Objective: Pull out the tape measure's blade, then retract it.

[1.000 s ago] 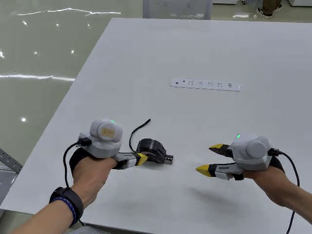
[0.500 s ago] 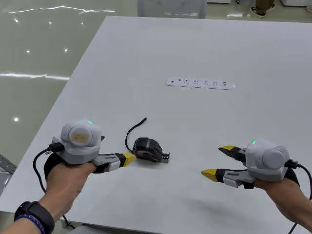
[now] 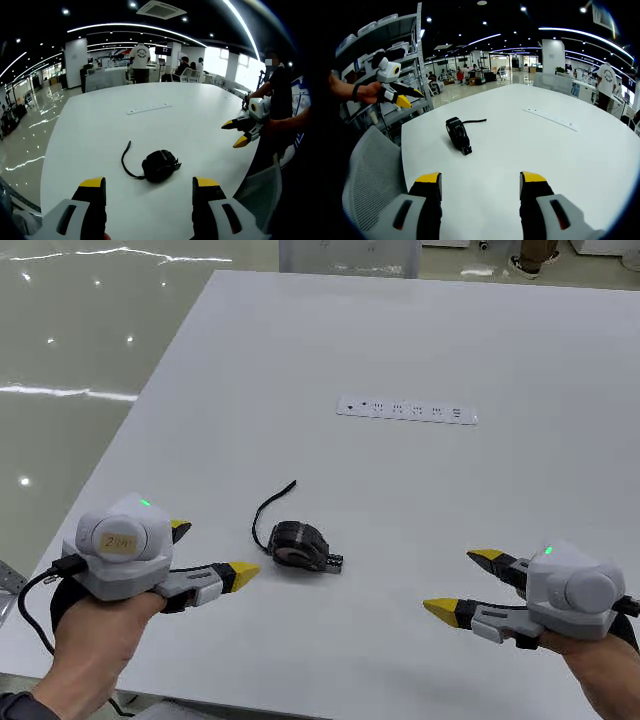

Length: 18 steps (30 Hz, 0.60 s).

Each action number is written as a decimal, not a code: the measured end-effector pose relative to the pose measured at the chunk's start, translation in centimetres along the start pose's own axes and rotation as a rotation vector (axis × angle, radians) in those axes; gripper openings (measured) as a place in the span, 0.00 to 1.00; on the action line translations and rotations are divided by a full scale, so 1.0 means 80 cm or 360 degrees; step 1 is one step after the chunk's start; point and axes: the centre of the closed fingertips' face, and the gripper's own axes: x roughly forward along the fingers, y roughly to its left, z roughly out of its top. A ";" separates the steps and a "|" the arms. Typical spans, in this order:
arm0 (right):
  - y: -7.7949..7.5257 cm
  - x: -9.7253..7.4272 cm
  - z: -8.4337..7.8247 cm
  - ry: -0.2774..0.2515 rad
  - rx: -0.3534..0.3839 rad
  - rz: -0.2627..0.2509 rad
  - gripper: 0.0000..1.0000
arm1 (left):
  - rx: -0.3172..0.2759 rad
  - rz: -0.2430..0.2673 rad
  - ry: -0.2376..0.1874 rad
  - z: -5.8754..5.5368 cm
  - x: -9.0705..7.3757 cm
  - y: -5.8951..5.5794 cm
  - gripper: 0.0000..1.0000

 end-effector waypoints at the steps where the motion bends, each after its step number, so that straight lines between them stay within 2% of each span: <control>1: 0.000 -0.002 0.001 -0.0011 0.0017 -0.0009 0.63 | -0.0006 -0.0001 -0.0007 0.000 -0.001 -0.001 0.67; 7: 0.009 -0.004 -0.010 0.0001 0.0036 -0.0014 0.64 | -0.0010 -0.0021 0.0013 -0.015 -0.002 -0.009 0.67; 15: 0.020 -0.005 -0.022 0.0018 0.0073 -0.0004 0.64 | -0.0046 -0.0031 0.0046 -0.037 -0.001 -0.010 0.68; 18: 0.022 -0.004 -0.023 0.0020 0.0077 0.0000 0.64 | -0.0055 -0.0026 0.0048 -0.040 -0.001 -0.008 0.68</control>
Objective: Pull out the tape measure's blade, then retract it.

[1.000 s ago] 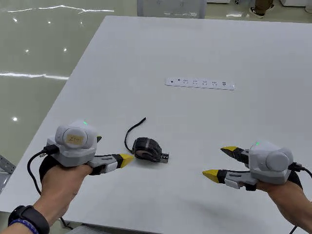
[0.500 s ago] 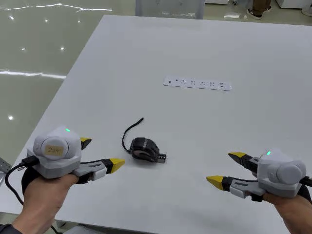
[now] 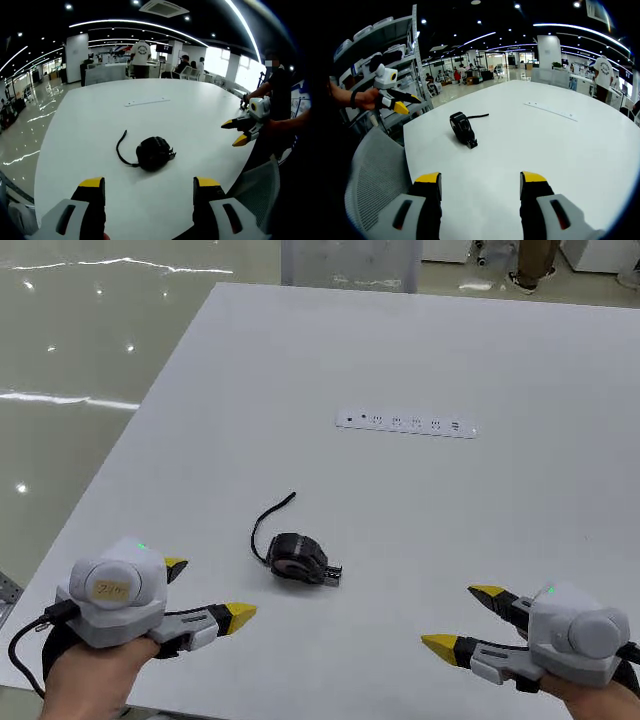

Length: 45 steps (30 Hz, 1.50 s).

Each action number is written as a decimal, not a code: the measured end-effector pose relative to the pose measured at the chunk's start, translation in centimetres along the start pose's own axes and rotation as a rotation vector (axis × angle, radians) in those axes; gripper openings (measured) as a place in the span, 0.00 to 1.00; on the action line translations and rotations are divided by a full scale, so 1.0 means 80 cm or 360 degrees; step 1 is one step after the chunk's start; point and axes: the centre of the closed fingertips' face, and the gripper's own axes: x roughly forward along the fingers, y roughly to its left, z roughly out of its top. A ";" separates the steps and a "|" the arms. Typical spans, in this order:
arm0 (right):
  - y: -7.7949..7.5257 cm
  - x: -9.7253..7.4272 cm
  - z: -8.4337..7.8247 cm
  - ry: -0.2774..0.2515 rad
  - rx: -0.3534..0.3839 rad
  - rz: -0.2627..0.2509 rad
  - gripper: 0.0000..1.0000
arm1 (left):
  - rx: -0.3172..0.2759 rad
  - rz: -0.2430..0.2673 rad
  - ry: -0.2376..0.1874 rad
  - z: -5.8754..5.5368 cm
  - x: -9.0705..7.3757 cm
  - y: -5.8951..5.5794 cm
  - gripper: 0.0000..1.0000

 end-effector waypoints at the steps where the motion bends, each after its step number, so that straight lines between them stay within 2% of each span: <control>1: 0.001 0.001 -0.001 0.0003 0.0004 0.0002 0.64 | -0.0005 -0.0002 -0.0004 0.000 0.000 0.000 0.68; 18: 0.007 0.000 -0.012 0.0029 0.0006 0.0017 0.64 | -0.0013 0.0000 -0.0009 -0.001 0.002 -0.003 0.68; 29: 0.002 -0.003 -0.006 0.0001 0.0014 -0.0001 0.63 | -0.0031 0.0006 -0.0006 -0.004 -0.001 -0.003 0.68; 39: 0.003 -0.005 -0.011 0.0010 0.0021 -0.0001 0.63 | -0.0031 0.0010 -0.0011 -0.004 -0.002 -0.001 0.68; 45: 0.002 -0.005 -0.013 0.0014 0.0021 -0.0002 0.63 | -0.0039 0.0005 -0.0009 -0.004 -0.003 -0.006 0.68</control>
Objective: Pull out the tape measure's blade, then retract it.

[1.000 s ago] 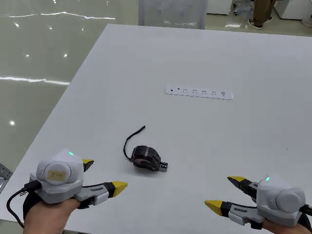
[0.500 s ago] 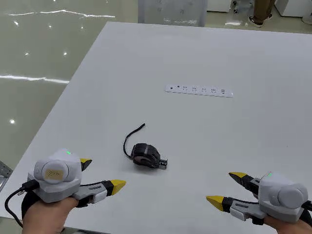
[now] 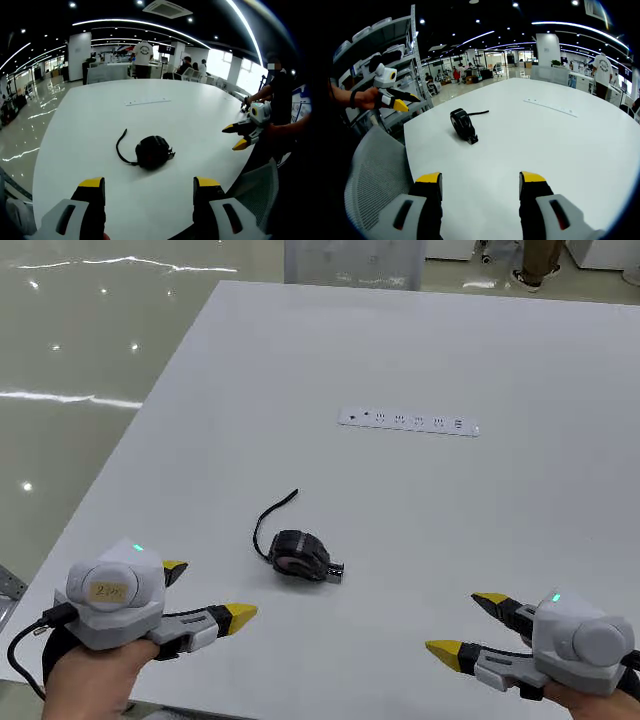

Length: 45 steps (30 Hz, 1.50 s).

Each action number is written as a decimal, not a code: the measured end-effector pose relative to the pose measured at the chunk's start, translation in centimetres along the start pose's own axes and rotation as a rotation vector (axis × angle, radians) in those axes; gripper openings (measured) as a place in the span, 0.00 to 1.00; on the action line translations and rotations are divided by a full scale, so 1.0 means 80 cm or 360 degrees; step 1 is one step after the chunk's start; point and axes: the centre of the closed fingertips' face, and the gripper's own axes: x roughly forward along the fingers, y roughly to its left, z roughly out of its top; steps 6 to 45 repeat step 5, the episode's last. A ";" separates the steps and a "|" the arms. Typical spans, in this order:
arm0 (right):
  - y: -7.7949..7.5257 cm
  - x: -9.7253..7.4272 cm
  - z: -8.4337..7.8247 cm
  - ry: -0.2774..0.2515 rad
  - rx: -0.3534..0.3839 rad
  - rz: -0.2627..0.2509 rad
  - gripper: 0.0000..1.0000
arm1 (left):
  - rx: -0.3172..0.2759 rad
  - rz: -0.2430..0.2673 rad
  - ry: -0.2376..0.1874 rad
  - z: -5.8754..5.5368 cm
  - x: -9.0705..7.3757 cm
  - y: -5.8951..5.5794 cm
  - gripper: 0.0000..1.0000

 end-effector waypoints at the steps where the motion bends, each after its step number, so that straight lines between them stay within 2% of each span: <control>1: 0.000 0.000 0.000 -0.0001 0.0003 0.0002 0.62 | 0.0001 -0.0002 0.0002 0.000 0.000 0.000 0.68; 45: -0.001 0.000 -0.001 0.0005 -0.0001 0.0001 0.62 | 0.0000 -0.0006 0.0000 0.001 0.001 -0.001 0.68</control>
